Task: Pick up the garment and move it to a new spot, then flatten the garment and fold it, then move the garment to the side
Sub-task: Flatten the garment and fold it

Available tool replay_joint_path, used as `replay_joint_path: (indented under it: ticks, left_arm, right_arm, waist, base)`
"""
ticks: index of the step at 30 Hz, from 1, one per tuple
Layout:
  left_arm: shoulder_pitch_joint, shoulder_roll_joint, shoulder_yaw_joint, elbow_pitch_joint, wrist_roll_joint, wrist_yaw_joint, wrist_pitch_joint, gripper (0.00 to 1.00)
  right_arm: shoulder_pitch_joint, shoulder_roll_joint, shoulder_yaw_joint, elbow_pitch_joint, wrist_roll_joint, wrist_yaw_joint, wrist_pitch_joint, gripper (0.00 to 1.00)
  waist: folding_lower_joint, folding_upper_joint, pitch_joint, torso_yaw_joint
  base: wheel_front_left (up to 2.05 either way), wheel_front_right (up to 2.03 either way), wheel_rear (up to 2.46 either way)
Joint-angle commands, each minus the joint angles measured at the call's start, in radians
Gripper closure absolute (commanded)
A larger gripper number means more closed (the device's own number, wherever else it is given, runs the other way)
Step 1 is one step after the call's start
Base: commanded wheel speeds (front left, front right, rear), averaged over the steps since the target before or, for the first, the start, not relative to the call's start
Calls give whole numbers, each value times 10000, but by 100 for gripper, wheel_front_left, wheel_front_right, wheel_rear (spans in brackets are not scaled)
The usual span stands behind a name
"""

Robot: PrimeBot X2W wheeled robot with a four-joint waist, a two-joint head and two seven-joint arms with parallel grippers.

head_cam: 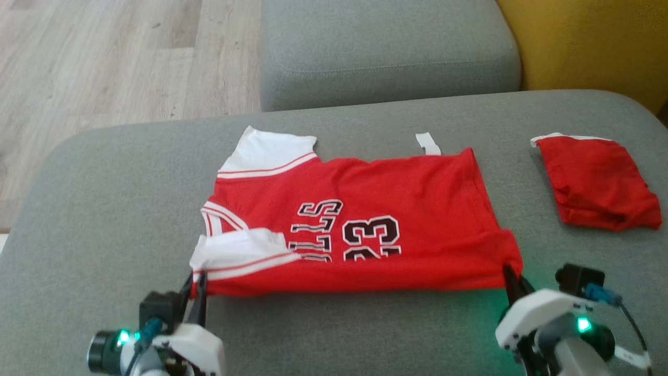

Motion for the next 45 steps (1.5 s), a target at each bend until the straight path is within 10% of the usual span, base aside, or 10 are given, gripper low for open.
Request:
replay_joint_path:
  ticks: [1,16,19,21,22,23,33,45]
  left_arm:
    - [-283,220,284,-507,-61,83,61,100]
    - [-808,355,129,-62,-196,-18,387,100]
    - [-1091,419,101,474,-189,-69,331,73]
    - [-1230,440,43,867,-203,-166,324,50]
    - [-1291,425,31,1067,-237,-202,345,17]
    - [-1356,423,5,1265,-235,-214,361,0]
    - [-1715,374,370,1672,-453,223,-134,0]
    - [-1393,542,1150,-1979,-390,374,-240,0]
  right_arm:
    - [-63,2,167,-562,5,-9,100,100]
    - [1021,39,-203,-2497,437,-9,1129,100]
    - [990,39,-173,-2485,468,-9,1192,100]
    - [966,40,-109,-2466,496,-9,1187,67]
    - [961,40,-106,-2443,480,-9,1172,6]
    - [961,40,-138,-2395,454,-9,1170,0]
    - [993,40,-176,-2785,219,-9,508,0]
    - [951,41,366,-5073,-98,-9,-411,0]
  waist:
    - [0,0,-33,-23]
    - [0,0,304,-305]
    - [0,0,398,-360]
    - [0,0,440,-394]
    - [0,0,456,-405]
    - [0,0,465,-410]
    - [0,0,445,-495]
    - [0,0,892,-834]
  base:
    - [0,0,0]
    - [0,0,0]
    - [0,0,0]
    - [0,0,0]
    - [0,0,0]
    - [0,0,0]
    - [0,0,0]
    - [0,0,0]
